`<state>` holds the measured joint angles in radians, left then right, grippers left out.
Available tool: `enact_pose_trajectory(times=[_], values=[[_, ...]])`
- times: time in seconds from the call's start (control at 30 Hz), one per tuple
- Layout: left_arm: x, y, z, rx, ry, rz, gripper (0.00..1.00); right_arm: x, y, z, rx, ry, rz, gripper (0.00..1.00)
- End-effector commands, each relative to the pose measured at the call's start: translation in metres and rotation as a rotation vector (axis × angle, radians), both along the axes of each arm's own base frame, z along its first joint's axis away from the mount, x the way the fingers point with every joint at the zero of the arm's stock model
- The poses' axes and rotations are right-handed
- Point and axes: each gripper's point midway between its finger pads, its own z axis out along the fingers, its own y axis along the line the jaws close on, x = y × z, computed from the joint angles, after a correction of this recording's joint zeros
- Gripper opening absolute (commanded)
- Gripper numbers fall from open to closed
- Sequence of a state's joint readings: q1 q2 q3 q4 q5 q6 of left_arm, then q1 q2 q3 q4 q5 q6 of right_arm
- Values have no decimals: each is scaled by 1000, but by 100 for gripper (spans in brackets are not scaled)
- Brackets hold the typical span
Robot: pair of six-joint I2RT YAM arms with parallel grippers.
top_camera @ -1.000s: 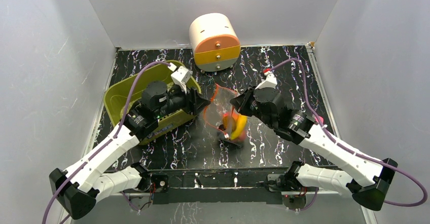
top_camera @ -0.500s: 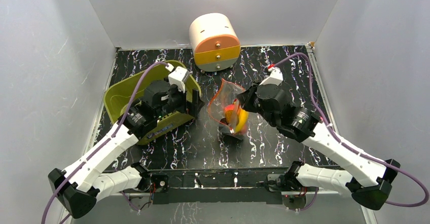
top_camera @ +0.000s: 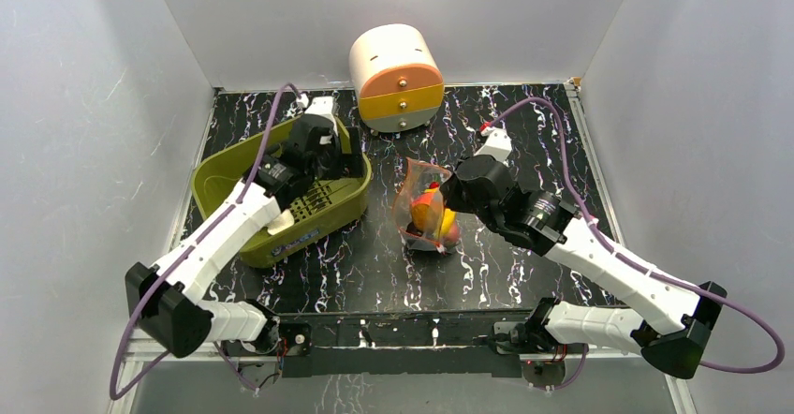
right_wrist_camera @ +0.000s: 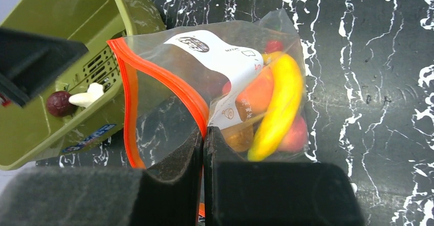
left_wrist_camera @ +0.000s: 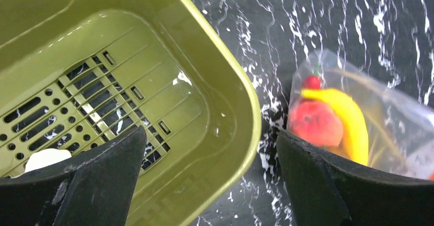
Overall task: Place the food in the zip-top bag and seal the zipper
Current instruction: Pick up the fake vegetable from the bin.
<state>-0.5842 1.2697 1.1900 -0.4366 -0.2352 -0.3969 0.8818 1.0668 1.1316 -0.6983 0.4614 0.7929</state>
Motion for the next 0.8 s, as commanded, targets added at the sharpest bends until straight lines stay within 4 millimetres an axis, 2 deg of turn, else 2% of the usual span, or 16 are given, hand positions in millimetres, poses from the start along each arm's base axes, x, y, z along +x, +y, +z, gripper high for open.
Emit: enact_pose_trajectory(times=[0.0, 0.13, 0.17, 0.33, 0.43, 0.6, 0.77], values=[[21, 27, 20, -110, 50, 216, 98, 3, -13, 33, -1, -86, -27, 0], [26, 60, 15, -124, 126, 395, 92, 2, -25, 38, -54, -105, -37, 0], [25, 67, 7, -120, 163, 444, 91, 1, -27, 39, -70, -107, -32, 0], [2, 98, -17, -72, 298, 603, 86, 2, -29, 43, -124, -120, -4, 0], [-16, 126, -30, -17, 380, 710, 84, 5, -26, 43, -134, -123, -3, 0], [-43, 160, -51, 64, 450, 819, 84, 11, -21, 47, -133, -121, -12, 0], [-53, 198, -72, 183, 485, 849, 90, 13, -24, 42, -164, -104, -37, 0]])
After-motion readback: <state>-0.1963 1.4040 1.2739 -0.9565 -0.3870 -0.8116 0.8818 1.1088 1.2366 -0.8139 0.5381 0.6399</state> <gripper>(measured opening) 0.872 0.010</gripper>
